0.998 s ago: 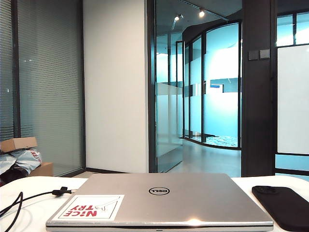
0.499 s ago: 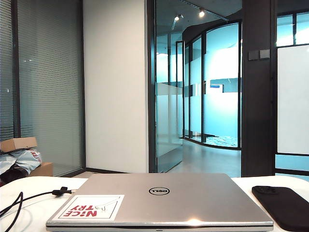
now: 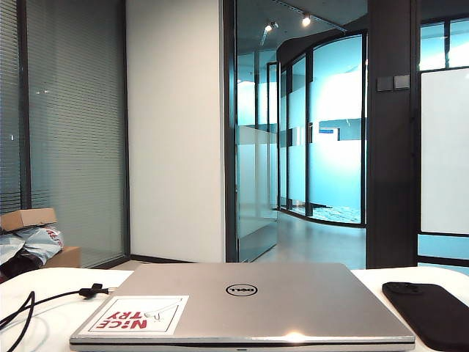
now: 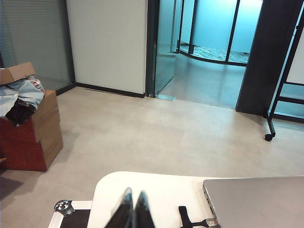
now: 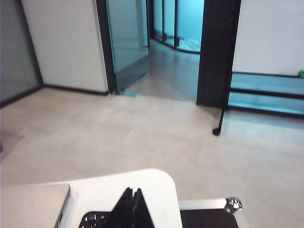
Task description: Pick up the charging cable and the phone, plug the charging cable into the charging port on the phone, and finally place them back on the table.
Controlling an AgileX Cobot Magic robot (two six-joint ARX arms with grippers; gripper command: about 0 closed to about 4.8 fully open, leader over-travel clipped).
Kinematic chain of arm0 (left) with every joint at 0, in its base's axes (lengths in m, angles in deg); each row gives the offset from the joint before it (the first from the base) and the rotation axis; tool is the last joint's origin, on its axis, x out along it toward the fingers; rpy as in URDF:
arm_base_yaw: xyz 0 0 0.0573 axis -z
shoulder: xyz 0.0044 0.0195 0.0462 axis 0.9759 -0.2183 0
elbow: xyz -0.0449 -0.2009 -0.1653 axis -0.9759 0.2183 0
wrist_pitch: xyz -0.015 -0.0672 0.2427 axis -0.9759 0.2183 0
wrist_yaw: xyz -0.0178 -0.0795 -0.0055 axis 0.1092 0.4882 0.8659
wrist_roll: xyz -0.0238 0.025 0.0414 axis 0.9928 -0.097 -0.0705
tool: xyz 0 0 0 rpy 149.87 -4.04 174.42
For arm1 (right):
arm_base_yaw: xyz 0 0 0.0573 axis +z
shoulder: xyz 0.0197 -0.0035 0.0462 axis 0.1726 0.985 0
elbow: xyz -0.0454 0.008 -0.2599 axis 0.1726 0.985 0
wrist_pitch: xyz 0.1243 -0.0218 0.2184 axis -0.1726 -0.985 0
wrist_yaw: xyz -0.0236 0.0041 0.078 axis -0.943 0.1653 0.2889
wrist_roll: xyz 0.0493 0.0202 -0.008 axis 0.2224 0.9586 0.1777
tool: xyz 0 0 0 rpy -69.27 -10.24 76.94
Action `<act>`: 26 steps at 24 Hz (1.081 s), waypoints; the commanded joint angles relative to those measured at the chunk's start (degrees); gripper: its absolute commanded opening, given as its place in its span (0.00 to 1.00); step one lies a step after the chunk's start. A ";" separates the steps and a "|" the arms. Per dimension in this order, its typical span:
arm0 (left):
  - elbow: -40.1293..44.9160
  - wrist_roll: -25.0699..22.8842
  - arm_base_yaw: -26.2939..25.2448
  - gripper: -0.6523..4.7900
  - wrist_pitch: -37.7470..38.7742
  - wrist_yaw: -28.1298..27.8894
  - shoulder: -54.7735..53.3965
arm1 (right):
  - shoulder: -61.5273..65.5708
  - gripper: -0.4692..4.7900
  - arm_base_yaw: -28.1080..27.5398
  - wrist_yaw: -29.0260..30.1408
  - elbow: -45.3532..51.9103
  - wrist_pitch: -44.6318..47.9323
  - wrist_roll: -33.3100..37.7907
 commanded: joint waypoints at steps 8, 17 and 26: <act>0.02 -0.24 -0.07 0.11 -0.50 0.15 -0.04 | -0.15 0.09 -0.13 2.97 1.70 5.31 -0.04; 0.02 -0.24 -0.04 0.11 -0.50 0.15 -0.04 | -0.15 0.09 -0.11 3.78 1.70 5.38 -0.07; 0.02 -0.24 -0.07 0.11 -0.50 0.15 -0.04 | -0.15 0.09 -0.11 3.56 1.68 5.18 -0.07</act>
